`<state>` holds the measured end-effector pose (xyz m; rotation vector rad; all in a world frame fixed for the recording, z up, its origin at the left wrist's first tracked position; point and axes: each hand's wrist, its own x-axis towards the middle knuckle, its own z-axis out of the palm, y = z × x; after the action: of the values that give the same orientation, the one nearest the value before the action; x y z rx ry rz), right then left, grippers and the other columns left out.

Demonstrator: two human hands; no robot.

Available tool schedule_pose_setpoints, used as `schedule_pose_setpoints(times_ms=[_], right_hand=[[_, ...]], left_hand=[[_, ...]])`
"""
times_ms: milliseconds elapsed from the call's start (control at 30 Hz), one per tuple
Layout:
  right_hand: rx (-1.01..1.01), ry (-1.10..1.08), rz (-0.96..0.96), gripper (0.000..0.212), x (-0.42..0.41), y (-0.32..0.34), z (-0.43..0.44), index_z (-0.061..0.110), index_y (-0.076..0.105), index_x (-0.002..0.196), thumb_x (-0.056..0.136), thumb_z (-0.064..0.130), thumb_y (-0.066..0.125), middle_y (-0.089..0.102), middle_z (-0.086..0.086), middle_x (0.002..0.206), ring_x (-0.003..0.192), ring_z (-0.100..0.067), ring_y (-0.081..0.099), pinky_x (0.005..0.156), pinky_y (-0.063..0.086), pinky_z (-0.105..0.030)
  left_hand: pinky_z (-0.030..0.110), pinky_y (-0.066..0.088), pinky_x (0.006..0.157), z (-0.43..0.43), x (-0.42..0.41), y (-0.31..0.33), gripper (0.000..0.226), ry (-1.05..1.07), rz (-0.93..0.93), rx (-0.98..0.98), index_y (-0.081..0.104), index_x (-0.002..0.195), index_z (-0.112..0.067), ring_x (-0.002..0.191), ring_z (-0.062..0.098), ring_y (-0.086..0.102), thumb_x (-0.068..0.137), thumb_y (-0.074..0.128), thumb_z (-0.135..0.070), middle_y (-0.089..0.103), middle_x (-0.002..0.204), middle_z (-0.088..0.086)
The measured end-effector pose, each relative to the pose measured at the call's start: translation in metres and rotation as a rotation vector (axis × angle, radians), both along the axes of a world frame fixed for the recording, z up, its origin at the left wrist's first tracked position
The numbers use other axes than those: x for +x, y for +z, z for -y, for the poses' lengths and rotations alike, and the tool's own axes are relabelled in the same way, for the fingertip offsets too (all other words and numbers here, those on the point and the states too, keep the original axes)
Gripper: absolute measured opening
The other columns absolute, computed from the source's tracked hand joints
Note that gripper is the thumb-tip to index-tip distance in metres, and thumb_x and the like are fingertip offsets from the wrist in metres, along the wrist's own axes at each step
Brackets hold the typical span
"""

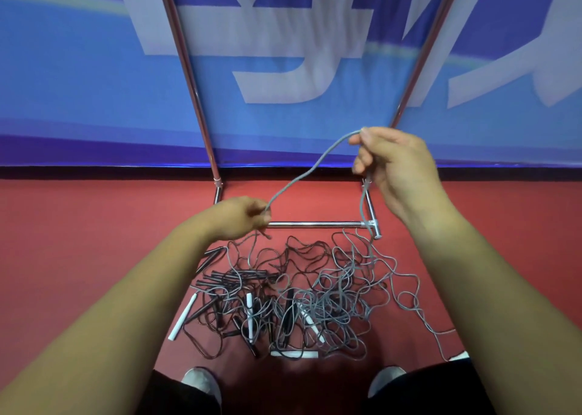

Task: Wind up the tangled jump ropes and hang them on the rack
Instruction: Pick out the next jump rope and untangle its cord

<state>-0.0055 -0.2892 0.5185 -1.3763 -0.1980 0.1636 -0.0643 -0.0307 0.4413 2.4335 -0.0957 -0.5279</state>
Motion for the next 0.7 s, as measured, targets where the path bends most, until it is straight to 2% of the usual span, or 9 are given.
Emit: schedule_pose_setpoints(times_ms=[67, 200, 267, 333, 400, 433, 533, 600, 700], right_hand=[[-0.148, -0.081, 0.036, 0.019, 0.005, -0.001, 0.01, 0.004, 0.07, 0.082, 0.097, 0.01, 0.058, 0.051, -0.003, 0.054, 0.051, -0.017, 0.05, 0.055, 0.047, -0.022], [-0.692, 0.014, 0.069, 0.011, 0.013, -0.014, 0.026, 0.008, 0.076, 0.093, 0.086, 0.017, 0.075, 0.069, -0.005, 0.072, 0.063, -0.013, 0.06, 0.068, 0.048, -0.027], [-1.033, 0.19, 0.001, 0.066, 0.01, -0.02, 0.027, 0.013, 0.061, 0.133, 0.074, 0.022, 0.087, 0.069, -0.005, 0.11, 0.087, -0.015, 0.064, 0.081, 0.049, -0.031], [-1.208, 0.349, 0.107, 0.101, 0.003, -0.022, 0.018, 0.02, 0.034, 0.153, 0.069, 0.024, 0.09, 0.05, -0.006, 0.144, 0.122, -0.018, 0.055, 0.102, 0.042, -0.028], [-1.112, 0.475, 0.219, 0.096, -0.01, -0.026, 0.0, 0.022, 0.035, 0.153, 0.072, 0.025, 0.087, 0.047, -0.003, 0.148, 0.133, -0.013, 0.048, 0.112, 0.036, -0.029], [-1.021, 0.515, 0.236, 0.08, -0.015, -0.03, -0.01, 0.023, 0.046, 0.146, 0.076, 0.027, 0.085, 0.056, -0.001, 0.138, 0.125, -0.01, 0.054, 0.109, 0.041, -0.032], [-0.89, 0.51, 0.261, 0.013, -0.023, -0.035, -0.025, 0.022, 0.069, 0.096, 0.088, 0.03, 0.074, 0.068, 0.0, 0.079, 0.07, -0.019, 0.065, 0.068, 0.055, -0.039], [-0.788, 0.466, 0.257, 0.012, -0.021, -0.027, -0.023, 0.017, 0.07, 0.083, 0.094, 0.021, 0.067, 0.064, -0.003, 0.06, 0.055, -0.016, 0.062, 0.058, 0.05, -0.032], [-0.382, 0.282, 0.166, 0.018, -0.012, -0.008, -0.016, 0.008, 0.068, 0.081, 0.096, 0.005, 0.058, 0.054, 0.0, 0.05, 0.05, -0.015, 0.056, 0.059, 0.046, -0.023]], left_hand=[[0.03, 0.047, 0.076, -0.008, 0.002, 0.0, 0.022, 0.116, 0.066, 0.016, 0.066, 0.083, -0.018, 0.077, 0.011, 0.062, 0.102, 0.056, -0.025, 0.07, 0.082, -0.004], [0.019, 0.044, 0.063, -0.007, 0.0, 0.012, 0.015, 0.19, 0.147, -0.175, 0.062, 0.09, -0.016, 0.06, 0.002, 0.058, 0.103, 0.054, -0.021, 0.071, 0.072, -0.003], [0.017, 0.046, 0.063, 0.0, -0.003, 0.019, 0.014, 0.109, 0.135, -0.238, 0.063, 0.095, -0.014, 0.063, 0.005, 0.061, 0.103, 0.054, -0.021, 0.069, 0.068, -0.002], [0.021, 0.05, 0.068, 0.009, -0.004, 0.022, 0.016, 0.024, 0.094, -0.249, 0.065, 0.099, -0.01, 0.066, 0.013, 0.064, 0.103, 0.055, -0.021, 0.066, 0.064, -0.003], [0.026, 0.05, 0.075, 0.018, -0.005, 0.027, 0.02, -0.063, 0.073, -0.23, 0.068, 0.096, -0.01, 0.07, 0.021, 0.065, 0.102, 0.056, -0.024, 0.066, 0.063, -0.004], [0.027, 0.05, 0.078, 0.022, -0.006, 0.03, 0.022, -0.1, 0.072, -0.24, 0.07, 0.093, -0.011, 0.072, 0.024, 0.066, 0.102, 0.056, -0.025, 0.066, 0.064, -0.003], [0.027, 0.051, 0.078, 0.025, -0.007, 0.035, 0.025, -0.083, 0.087, -0.383, 0.071, 0.091, -0.003, 0.069, 0.02, 0.062, 0.101, 0.057, -0.021, 0.066, 0.064, -0.001], [0.024, 0.051, 0.073, 0.021, -0.005, 0.035, 0.022, -0.022, 0.065, -0.468, 0.069, 0.094, 0.0, 0.068, 0.014, 0.061, 0.099, 0.059, -0.019, 0.065, 0.068, 0.001], [0.011, 0.043, 0.058, 0.016, -0.004, 0.024, 0.017, -0.038, -0.08, -0.325, 0.067, 0.092, -0.004, 0.06, 0.0, 0.053, 0.097, 0.063, -0.02, 0.067, 0.074, -0.004]])
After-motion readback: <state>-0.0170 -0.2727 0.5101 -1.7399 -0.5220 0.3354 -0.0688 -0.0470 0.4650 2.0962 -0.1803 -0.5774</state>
